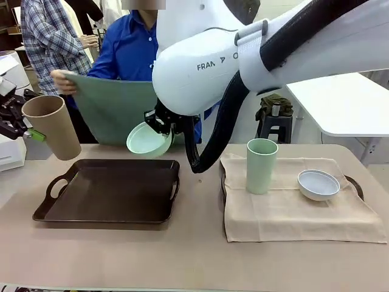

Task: Set up a tray with a mat and arrange the tableware.
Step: Pick up the Picnic Bowl and Reusable plastic cup from the Handle tray in front of the human's position and hold them in the air, then place the Picnic Bowl and Reusable plastic cup back onto the Handle tray in front of the human's position.

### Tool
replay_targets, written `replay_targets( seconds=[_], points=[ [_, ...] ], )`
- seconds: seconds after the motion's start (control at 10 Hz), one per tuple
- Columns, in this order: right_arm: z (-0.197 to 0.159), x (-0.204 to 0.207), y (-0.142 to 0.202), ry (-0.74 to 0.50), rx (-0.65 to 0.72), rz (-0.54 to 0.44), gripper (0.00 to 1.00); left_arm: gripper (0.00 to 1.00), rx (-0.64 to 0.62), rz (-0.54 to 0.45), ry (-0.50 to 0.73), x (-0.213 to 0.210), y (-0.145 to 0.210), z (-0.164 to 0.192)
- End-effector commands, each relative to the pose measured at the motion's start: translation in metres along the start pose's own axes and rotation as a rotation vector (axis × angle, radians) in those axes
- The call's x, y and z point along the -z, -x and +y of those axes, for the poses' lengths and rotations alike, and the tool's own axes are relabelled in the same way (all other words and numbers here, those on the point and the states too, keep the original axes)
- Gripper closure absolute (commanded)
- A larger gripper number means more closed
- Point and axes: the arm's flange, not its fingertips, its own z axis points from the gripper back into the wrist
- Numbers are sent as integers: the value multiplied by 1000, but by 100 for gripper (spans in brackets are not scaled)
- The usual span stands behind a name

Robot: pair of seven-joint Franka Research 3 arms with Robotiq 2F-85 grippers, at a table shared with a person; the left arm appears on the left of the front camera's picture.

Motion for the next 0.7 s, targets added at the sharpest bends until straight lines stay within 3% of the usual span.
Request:
replay_targets(
  seconds=[0.0,0.6],
  points=[
    [5,-12,-1,-5,-7,-17,95,24,18,12,3,6,0,3],
    [5,-12,-1,-5,-7,-17,95,24,18,12,3,6,0,3]
  ],
)
